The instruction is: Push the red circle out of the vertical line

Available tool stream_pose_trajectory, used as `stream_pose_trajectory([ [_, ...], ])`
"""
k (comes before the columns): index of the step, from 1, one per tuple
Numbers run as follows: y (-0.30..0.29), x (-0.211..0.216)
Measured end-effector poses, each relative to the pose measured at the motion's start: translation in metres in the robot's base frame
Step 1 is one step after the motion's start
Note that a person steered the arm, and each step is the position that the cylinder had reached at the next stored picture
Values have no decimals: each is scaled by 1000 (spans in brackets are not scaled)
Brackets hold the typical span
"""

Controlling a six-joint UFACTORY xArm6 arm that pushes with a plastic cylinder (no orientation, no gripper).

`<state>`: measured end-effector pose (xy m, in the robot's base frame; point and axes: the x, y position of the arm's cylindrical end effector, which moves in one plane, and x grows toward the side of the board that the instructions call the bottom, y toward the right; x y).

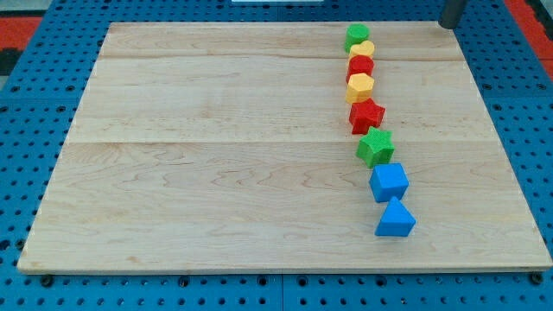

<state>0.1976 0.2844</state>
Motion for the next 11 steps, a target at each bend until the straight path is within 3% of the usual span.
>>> stream_pose_trajectory([
  [1,0,0],
  [3,-15,95],
  [7,-176,105],
  [9,-212,116],
  [10,-287,117],
  [11,-235,129],
])
